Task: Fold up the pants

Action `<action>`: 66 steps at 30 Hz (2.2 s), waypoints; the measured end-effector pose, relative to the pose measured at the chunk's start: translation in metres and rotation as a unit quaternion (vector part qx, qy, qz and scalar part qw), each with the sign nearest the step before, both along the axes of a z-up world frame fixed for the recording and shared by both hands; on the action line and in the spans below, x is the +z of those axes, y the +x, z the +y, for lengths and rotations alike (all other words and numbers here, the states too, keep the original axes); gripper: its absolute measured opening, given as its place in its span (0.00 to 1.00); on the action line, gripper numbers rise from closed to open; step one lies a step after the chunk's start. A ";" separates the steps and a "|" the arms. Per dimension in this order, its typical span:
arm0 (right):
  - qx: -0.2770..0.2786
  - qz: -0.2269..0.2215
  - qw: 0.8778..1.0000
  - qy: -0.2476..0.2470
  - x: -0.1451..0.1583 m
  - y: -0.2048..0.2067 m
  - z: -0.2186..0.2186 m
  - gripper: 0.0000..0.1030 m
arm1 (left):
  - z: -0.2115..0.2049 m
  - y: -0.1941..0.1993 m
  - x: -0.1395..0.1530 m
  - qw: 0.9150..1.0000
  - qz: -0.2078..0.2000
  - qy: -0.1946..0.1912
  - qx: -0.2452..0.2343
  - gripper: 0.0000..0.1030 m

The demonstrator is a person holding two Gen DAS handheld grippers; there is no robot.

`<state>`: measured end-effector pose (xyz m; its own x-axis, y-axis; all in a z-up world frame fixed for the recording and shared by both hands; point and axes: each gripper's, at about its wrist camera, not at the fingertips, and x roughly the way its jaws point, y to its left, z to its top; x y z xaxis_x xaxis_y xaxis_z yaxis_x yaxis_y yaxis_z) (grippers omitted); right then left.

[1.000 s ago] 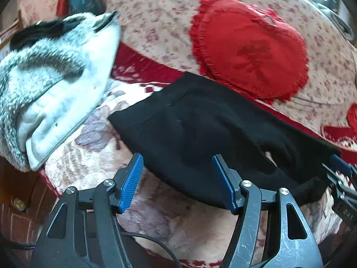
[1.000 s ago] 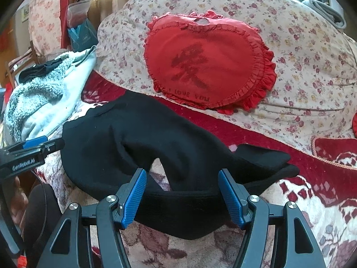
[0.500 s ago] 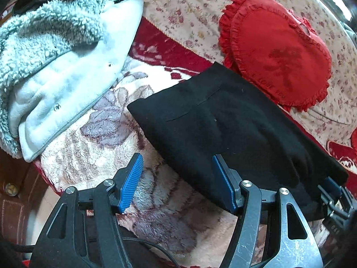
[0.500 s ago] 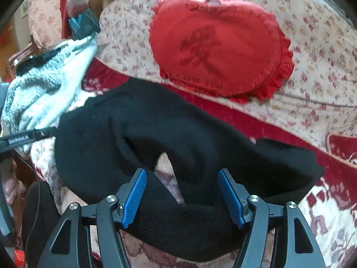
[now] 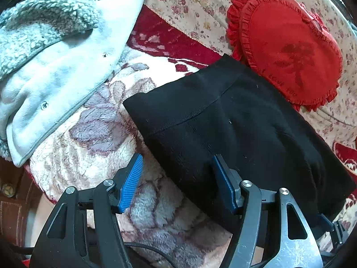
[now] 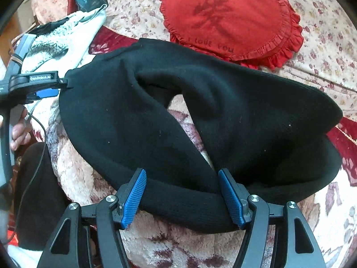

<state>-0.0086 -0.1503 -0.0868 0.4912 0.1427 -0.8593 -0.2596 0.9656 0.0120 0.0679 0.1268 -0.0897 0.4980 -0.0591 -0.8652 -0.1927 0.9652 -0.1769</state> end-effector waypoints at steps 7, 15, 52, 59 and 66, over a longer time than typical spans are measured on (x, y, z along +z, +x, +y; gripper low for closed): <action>-0.005 0.003 1.000 0.004 0.001 0.001 0.001 0.63 | -0.005 0.012 -0.005 1.000 -0.002 0.005 -0.013 0.62; -0.015 -0.004 1.000 0.015 0.004 -0.008 -0.005 0.64 | -0.005 0.004 0.000 1.000 -0.021 -0.015 -0.005 0.11; -0.248 -0.117 0.923 0.271 0.053 0.005 -0.223 0.04 | -0.003 -0.032 0.027 0.999 -0.030 -0.012 0.009 0.09; -0.228 -0.126 0.945 0.198 0.085 -0.062 -0.223 0.04 | -0.016 -0.053 0.031 0.999 -0.043 0.019 -0.015 0.09; -0.272 0.037 0.954 0.121 0.000 -0.090 -0.236 0.04 | -0.004 -0.072 -0.007 1.000 -0.005 0.024 -0.019 0.11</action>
<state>-0.0982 -0.3863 -0.0867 0.4888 0.0827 -0.8685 0.2889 0.9240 0.2506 -0.0044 0.1223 -0.0970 0.5052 -0.0364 -0.8622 -0.1536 0.9794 -0.1313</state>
